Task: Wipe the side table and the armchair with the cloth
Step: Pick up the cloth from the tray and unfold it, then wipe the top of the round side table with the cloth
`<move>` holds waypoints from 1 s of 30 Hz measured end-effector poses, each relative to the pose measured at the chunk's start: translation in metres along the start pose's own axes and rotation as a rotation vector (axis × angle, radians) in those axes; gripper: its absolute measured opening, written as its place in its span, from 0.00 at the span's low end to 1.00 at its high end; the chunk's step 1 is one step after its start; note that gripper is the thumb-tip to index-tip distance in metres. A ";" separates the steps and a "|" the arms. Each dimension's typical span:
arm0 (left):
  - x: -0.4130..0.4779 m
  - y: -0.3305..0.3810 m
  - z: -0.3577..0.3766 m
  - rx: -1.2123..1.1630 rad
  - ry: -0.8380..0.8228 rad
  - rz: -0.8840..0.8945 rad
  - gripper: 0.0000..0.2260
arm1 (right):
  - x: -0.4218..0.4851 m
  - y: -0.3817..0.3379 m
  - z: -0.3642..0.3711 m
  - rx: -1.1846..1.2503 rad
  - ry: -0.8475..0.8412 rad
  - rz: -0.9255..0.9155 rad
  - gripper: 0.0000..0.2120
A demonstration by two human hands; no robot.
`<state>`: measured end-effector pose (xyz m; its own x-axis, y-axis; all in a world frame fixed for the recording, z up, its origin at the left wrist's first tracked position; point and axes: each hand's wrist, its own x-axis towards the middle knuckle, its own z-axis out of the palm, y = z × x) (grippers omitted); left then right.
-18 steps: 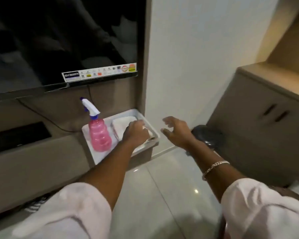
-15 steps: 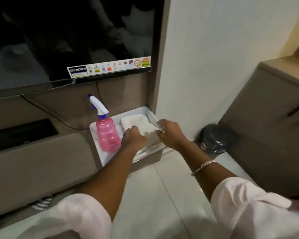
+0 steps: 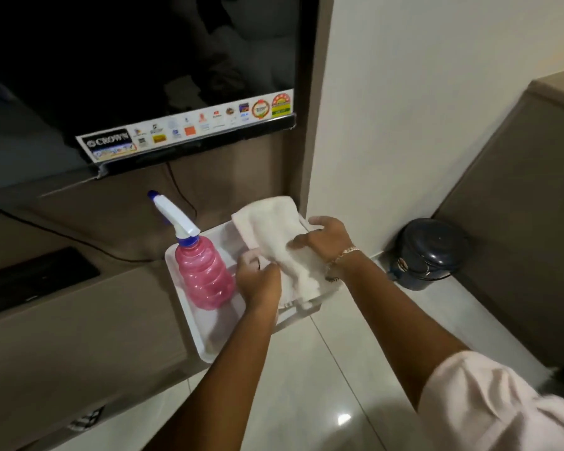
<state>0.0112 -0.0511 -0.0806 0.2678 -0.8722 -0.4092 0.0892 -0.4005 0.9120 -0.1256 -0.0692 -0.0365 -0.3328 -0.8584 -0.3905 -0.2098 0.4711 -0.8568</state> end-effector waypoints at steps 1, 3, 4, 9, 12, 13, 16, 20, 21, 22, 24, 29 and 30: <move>-0.010 0.003 0.000 -0.047 -0.046 0.055 0.17 | -0.013 -0.002 -0.017 0.107 -0.019 0.001 0.37; -0.034 0.010 0.004 -0.163 -0.193 0.117 0.22 | -0.046 0.003 -0.054 0.297 -0.065 -0.014 0.30; -0.046 0.015 0.008 -0.202 -0.294 0.114 0.28 | -0.063 0.010 -0.073 0.364 -0.081 -0.024 0.25; -0.132 0.017 0.060 -0.043 -0.784 0.085 0.23 | -0.162 0.079 -0.174 0.548 -0.018 -0.031 0.27; -0.221 -0.009 0.098 0.158 -0.967 0.134 0.17 | -0.242 0.145 -0.231 0.643 0.162 -0.003 0.34; -0.255 -0.023 0.109 0.197 -1.032 0.150 0.16 | -0.271 0.171 -0.249 0.686 0.230 0.006 0.33; -0.367 -0.078 0.134 0.294 -1.225 0.171 0.14 | -0.368 0.253 -0.298 0.807 0.449 0.053 0.25; -0.519 -0.189 0.152 0.475 -1.379 0.183 0.09 | -0.503 0.378 -0.351 0.877 0.774 0.107 0.24; -0.557 -0.220 0.154 0.505 -1.425 0.145 0.09 | -0.535 0.411 -0.361 0.878 0.850 0.127 0.24; -0.592 -0.250 0.154 0.541 -1.465 0.114 0.09 | -0.565 0.442 -0.367 0.885 0.924 0.161 0.25; -0.661 -0.309 0.149 0.612 -1.515 0.083 0.09 | -0.621 0.499 -0.374 0.893 1.087 0.242 0.26; -0.802 -0.454 0.124 0.740 -1.573 0.094 0.05 | -0.712 0.639 -0.372 0.589 1.491 0.531 0.34; -0.819 -0.482 0.122 0.757 -1.579 0.084 0.08 | -0.724 0.668 -0.374 0.525 1.560 0.577 0.33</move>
<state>-0.3684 0.8225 -0.1885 -0.8997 -0.1243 -0.4185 -0.4246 0.0259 0.9050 -0.3688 0.9424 -0.2001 -0.8151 0.5146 -0.2661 0.4342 0.2385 -0.8687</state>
